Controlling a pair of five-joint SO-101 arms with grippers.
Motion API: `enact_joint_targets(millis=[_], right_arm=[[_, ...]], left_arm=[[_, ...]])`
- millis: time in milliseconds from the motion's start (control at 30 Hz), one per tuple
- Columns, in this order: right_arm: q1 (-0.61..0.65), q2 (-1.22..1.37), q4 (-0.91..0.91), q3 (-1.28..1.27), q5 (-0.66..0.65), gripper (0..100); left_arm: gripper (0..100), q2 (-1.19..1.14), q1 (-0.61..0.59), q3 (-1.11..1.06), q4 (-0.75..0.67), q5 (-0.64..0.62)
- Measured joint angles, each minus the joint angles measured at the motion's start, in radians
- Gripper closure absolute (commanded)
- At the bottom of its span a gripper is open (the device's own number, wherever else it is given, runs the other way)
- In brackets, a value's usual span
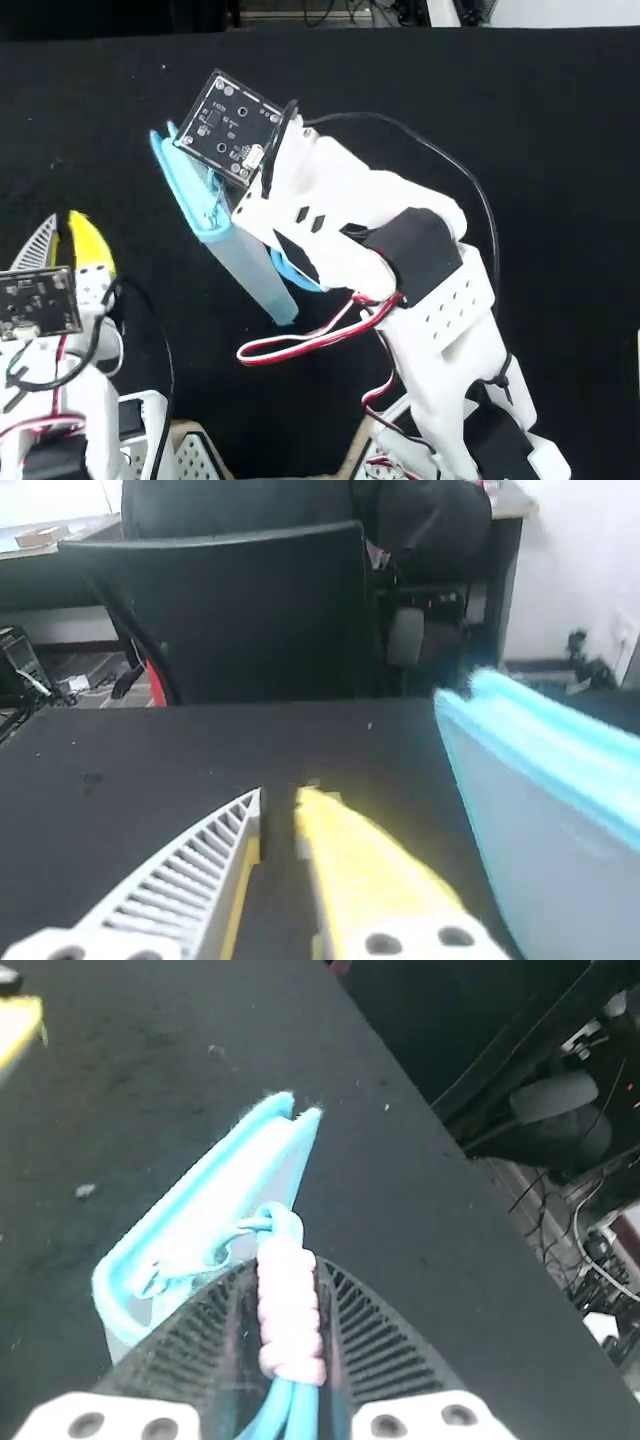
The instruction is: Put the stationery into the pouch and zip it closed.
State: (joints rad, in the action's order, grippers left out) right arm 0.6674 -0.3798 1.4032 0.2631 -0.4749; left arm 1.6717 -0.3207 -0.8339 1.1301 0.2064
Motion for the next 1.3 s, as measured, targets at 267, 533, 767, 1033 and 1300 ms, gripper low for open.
enact_joint_targets(millis=[267,533,767,1033,1300], right_arm=[[0.003,0.0,-0.086,0.0,0.0,98.8],[0.003,-0.002,-0.114,-0.037,0.0,98.8],[0.005,-0.069,-0.153,-0.103,0.0,98.8],[0.006,-0.103,-0.16,-0.12,0.0,98.7],[0.006,-0.103,-0.16,-0.12,0.0,98.7]], left_arm=[[85,-0.026,0.0,0.064,0.098,0.044],[85,-0.422,0.0,0.348,0.328,0.044],[84,-0.531,0.0,0.671,0.506,0.028],[80,-0.509,0.02,0.74,0.528,-0.175],[79,-0.509,0.431,0.74,0.528,-0.367]])
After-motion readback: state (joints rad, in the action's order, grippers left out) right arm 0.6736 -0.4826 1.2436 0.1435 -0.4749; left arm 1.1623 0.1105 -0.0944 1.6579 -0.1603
